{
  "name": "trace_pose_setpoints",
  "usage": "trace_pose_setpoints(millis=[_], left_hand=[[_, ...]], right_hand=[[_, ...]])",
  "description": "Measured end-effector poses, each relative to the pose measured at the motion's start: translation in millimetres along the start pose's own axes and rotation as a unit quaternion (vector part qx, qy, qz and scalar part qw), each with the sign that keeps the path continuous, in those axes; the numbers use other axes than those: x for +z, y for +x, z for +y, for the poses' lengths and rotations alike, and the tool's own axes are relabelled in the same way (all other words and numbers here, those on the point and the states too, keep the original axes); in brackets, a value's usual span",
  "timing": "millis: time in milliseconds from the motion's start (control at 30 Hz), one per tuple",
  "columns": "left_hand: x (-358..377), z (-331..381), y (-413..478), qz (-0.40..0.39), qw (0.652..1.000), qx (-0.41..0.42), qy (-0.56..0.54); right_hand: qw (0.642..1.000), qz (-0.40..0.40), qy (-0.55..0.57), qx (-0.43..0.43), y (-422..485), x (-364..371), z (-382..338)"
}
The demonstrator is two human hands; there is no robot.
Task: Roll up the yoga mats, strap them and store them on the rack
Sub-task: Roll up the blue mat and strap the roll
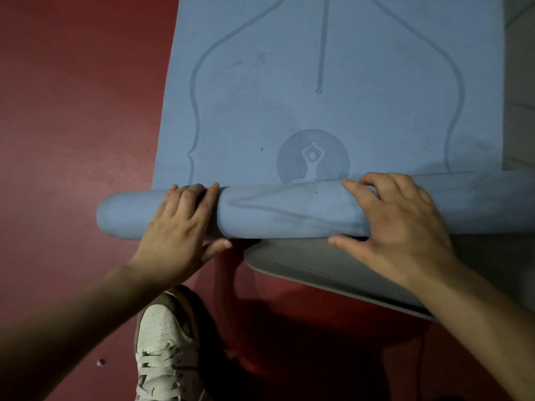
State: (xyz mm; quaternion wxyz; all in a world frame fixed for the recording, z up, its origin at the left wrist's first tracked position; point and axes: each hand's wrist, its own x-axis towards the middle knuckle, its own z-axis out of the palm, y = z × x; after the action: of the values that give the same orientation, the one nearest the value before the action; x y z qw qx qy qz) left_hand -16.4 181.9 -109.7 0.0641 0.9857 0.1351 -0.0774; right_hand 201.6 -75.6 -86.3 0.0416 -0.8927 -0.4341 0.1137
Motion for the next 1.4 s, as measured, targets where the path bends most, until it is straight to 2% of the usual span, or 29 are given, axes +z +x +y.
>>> trace_pose_setpoints(millis=[167, 433, 767, 867, 1067, 1267, 1400], left_hand=[[3.5, 4.4, 11.6, -0.005, 0.999, -0.037, 0.034], [-1.6, 0.5, 27.1, -0.006, 0.999, -0.048, 0.017], [4.0, 15.1, -23.5, -0.001, 1.0, -0.006, -0.018], [5.9, 13.5, -32.1, -0.009, 0.999, 0.005, -0.031], [-2.0, 1.1, -20.1, -0.034, 0.997, 0.026, -0.067], [-7.0, -7.5, -15.6, -0.044, 0.994, 0.023, -0.101], [-6.8, -7.1, -15.3, -0.022, 0.991, 0.013, -0.128]], right_hand=[[0.999, -0.021, -0.042, 0.001, 2.3, 14.8, -1.5], [0.996, 0.08, -0.021, -0.018, 20.2, 19.1, 0.7], [0.999, 0.014, -0.015, -0.04, -30.7, 12.5, -7.3], [1.0, 0.012, -0.005, -0.024, -42.8, 12.6, -12.0], [0.999, -0.002, 0.024, -0.035, -29.3, 15.3, -2.2], [0.998, -0.028, 0.05, -0.008, -18.2, 11.6, 2.1], [0.995, -0.043, 0.085, 0.001, -14.3, 3.4, 2.0]])
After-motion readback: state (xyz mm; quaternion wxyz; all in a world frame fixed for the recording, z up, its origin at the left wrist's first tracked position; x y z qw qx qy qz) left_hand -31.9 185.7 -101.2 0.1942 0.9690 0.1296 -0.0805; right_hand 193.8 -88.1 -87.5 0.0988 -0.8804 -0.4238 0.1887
